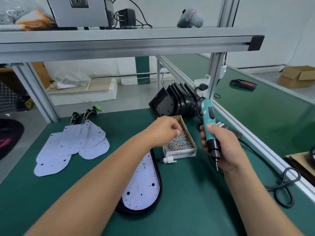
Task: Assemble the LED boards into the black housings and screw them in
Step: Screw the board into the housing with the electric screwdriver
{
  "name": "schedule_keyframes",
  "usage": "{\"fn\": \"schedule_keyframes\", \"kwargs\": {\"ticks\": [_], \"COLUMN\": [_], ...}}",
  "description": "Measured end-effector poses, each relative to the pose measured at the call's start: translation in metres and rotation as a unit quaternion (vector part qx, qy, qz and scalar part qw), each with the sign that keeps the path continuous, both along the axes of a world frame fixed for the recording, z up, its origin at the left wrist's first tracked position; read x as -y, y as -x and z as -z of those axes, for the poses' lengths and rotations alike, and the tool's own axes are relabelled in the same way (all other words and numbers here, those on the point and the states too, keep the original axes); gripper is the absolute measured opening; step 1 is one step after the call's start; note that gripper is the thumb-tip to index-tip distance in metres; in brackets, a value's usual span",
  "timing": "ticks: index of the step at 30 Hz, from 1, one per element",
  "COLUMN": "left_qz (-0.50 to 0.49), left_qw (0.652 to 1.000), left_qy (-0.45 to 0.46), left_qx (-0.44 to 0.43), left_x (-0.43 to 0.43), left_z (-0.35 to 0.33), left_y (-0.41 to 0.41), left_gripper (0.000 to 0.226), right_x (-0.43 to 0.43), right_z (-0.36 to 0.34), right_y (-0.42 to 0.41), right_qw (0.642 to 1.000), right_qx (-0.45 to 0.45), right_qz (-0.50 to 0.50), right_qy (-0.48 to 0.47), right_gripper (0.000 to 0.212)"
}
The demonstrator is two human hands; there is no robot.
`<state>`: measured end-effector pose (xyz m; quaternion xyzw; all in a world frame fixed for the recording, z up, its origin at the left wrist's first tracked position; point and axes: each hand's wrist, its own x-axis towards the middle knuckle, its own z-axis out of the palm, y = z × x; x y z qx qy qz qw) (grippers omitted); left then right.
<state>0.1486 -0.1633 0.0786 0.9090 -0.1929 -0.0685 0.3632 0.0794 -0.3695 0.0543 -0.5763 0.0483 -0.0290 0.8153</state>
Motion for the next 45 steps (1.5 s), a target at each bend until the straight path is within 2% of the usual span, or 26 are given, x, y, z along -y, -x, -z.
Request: {"fn": "schedule_keyframes", "kwargs": {"ticks": [2, 3, 4, 6, 8, 10, 13, 16, 17, 19, 23, 24, 28, 34, 38, 41, 45], "left_qz": [-0.029, -0.043, -0.053, -0.052, -0.039, -0.037, -0.056, -0.067, -0.075, -0.092, -0.104, -0.108, -0.106, -0.107, -0.115, -0.114, -0.111], "left_qw": [0.990, 0.968, 0.929, 0.816, 0.718, 0.661, 0.616, 0.573, 0.569, 0.581, 0.646, 0.660, 0.710, 0.758, 0.773, 0.769, 0.765], "left_qy": [0.119, 0.209, 0.307, 0.483, 0.589, 0.646, 0.687, 0.695, 0.692, 0.678, 0.639, 0.631, 0.601, 0.560, 0.546, 0.549, 0.553], "left_qx": [-0.067, -0.129, -0.199, -0.314, -0.368, -0.381, -0.382, -0.429, -0.438, -0.440, -0.405, -0.392, -0.351, -0.317, -0.301, -0.306, -0.311], "left_x": [-0.009, -0.013, -0.019, -0.037, -0.057, -0.074, -0.093, -0.101, -0.101, -0.102, -0.109, -0.111, -0.118, -0.117, -0.115, -0.114, -0.113], "left_z": [-0.008, -0.012, -0.017, -0.025, -0.027, -0.026, -0.020, -0.014, -0.013, -0.009, -0.003, -0.002, -0.001, 0.007, 0.012, 0.013, 0.014], "left_y": [0.003, 0.006, 0.010, 0.021, 0.036, 0.055, 0.088, 0.119, 0.128, 0.143, 0.157, 0.159, 0.160, 0.161, 0.160, 0.161, 0.161], "left_gripper": [0.013, 0.012, 0.011, 0.008, 0.009, 0.008, 0.010, 0.004, 0.004, 0.007, 0.010, 0.013, 0.021, 0.030, 0.028, 0.027, 0.027], "right_x": [-0.001, -0.002, -0.003, -0.006, -0.011, -0.018, -0.039, -0.066, -0.074, -0.089, -0.112, -0.116, -0.131, -0.139, -0.132, -0.128, -0.123], "right_z": [0.000, 0.000, 0.000, 0.000, 0.000, 0.000, -0.002, -0.005, -0.007, -0.013, -0.030, -0.035, -0.051, -0.034, -0.033, -0.034, -0.031], "right_y": [0.000, 0.000, 0.000, 0.001, 0.003, 0.006, 0.013, 0.021, 0.023, 0.025, 0.025, 0.025, 0.021, 0.022, 0.025, 0.029, 0.026], "right_qw": [1.000, 1.000, 1.000, 1.000, 0.999, 0.998, 0.991, 0.983, 0.980, 0.973, 0.957, 0.952, 0.937, 0.946, 0.949, 0.954, 0.959], "right_qx": [0.000, 0.001, 0.002, 0.005, 0.008, 0.010, 0.021, 0.030, 0.029, 0.028, 0.049, 0.060, 0.072, 0.073, 0.097, 0.109, 0.078], "right_qz": [0.000, 0.001, 0.001, -0.001, -0.009, -0.017, -0.025, -0.020, -0.016, -0.017, -0.034, -0.036, -0.045, -0.021, 0.036, 0.034, 0.046], "right_qy": [-0.006, -0.011, -0.014, -0.020, -0.034, -0.061, -0.128, -0.180, -0.196, -0.229, -0.283, -0.299, -0.340, -0.316, -0.297, -0.279, -0.269], "right_gripper": [0.039, 0.039, 0.039, 0.038, 0.031, 0.025, 0.023, 0.021, 0.019, 0.015, 0.012, 0.016, 0.061, 0.065, 0.062, 0.055, 0.050]}}
